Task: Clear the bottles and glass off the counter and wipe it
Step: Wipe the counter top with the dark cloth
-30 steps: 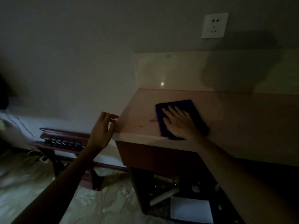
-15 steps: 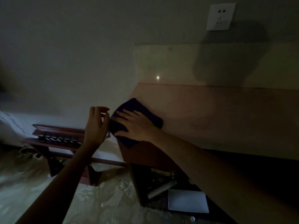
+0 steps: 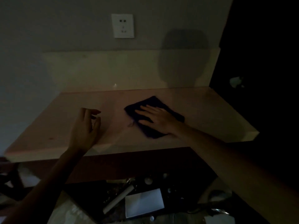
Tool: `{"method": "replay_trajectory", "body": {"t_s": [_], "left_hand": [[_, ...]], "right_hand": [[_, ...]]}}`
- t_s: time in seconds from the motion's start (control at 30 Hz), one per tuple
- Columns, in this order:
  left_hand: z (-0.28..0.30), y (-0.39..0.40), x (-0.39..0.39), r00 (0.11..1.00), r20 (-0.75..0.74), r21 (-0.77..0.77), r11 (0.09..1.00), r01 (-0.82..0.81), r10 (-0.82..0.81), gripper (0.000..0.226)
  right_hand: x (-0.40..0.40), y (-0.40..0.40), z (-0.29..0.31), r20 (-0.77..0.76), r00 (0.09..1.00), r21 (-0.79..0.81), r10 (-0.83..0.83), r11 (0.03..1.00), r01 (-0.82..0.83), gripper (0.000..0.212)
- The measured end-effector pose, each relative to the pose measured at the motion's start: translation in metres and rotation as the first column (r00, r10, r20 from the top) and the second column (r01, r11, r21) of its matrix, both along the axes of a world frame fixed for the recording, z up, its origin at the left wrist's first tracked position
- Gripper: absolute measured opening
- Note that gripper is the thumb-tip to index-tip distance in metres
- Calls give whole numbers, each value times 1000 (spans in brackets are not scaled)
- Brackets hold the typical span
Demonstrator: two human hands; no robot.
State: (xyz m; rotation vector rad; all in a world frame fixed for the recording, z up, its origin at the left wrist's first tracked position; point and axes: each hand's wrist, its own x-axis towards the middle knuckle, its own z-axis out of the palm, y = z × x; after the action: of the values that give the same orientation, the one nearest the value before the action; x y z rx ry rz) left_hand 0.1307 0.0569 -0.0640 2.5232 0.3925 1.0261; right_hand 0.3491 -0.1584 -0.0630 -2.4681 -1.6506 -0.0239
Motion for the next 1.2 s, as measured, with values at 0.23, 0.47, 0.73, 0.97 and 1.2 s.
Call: {"method": "replay_trajectory", "body": {"t_s": [0.23, 0.47, 0.73, 0.97, 1.2], "left_hand": [[-11, -74, 67, 960, -271, 187, 975, 123, -70, 51], [-13, -94, 73, 929, -370, 315, 944, 101, 24, 53], [-10, -96, 71, 909, -410, 306, 949, 69, 66, 57], [-9, -92, 73, 898, -436, 285, 955, 77, 57, 58], [-17, -121, 34, 948, -315, 104, 991, 81, -44, 47]], "right_hand": [[96, -154, 3, -34, 934, -49, -356, 934, 354, 60], [97, -218, -3, -14, 877, -66, -481, 875, 479, 63], [83, -223, 4, -5, 862, -70, -507, 860, 505, 58], [83, -215, 2, 24, 845, -82, -535, 841, 535, 56], [-27, -184, -23, -29, 906, 487, -422, 786, 381, 41]]}}
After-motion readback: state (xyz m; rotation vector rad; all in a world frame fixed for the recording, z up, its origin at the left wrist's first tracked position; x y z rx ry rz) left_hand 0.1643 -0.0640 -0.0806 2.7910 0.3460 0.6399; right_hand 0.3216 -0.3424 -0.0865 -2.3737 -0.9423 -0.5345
